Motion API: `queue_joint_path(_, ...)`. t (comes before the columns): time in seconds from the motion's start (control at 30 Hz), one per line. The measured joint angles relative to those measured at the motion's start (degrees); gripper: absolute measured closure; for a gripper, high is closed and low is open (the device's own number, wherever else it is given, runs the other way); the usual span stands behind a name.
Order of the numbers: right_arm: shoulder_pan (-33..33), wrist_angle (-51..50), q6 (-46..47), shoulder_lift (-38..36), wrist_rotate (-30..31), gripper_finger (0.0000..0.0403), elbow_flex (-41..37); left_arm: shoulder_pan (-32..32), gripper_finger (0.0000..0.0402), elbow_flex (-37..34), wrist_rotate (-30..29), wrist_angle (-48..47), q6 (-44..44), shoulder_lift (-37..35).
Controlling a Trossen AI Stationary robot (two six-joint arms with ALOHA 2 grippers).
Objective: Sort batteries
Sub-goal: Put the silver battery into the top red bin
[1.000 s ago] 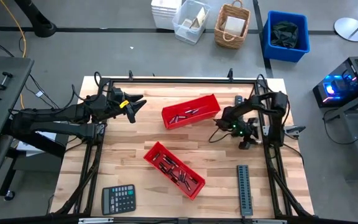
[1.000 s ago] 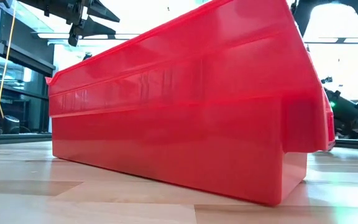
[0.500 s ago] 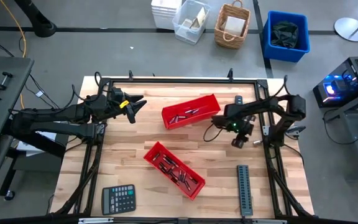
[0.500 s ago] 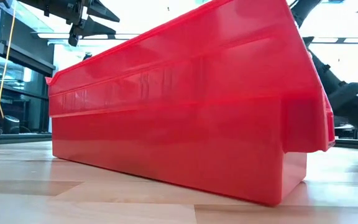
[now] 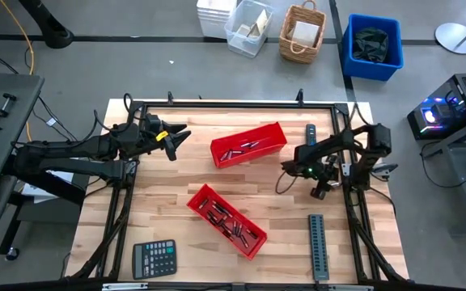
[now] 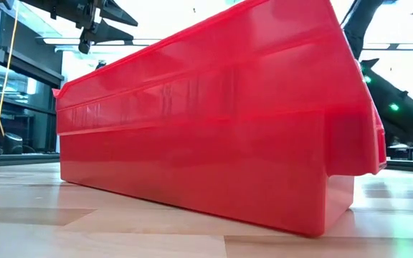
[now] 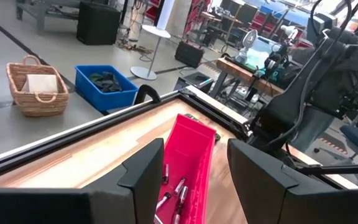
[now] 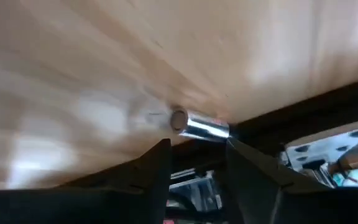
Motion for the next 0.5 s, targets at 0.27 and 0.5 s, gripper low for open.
queue_joint_path(0.27, 0.90, 5.87, 0.01, 4.18, -1.89, 0.0254, -5.50, 0.00, 0.0229, 0.00, -0.48, -0.13, 0.00, 0.00)
queue_joint_path(0.5, 1.21, 7.05, -1.88, 4.58, -2.56, 0.0254, -6.61, 0.00, 0.0229, 0.00, -0.61, -0.25, -0.02, 0.00)
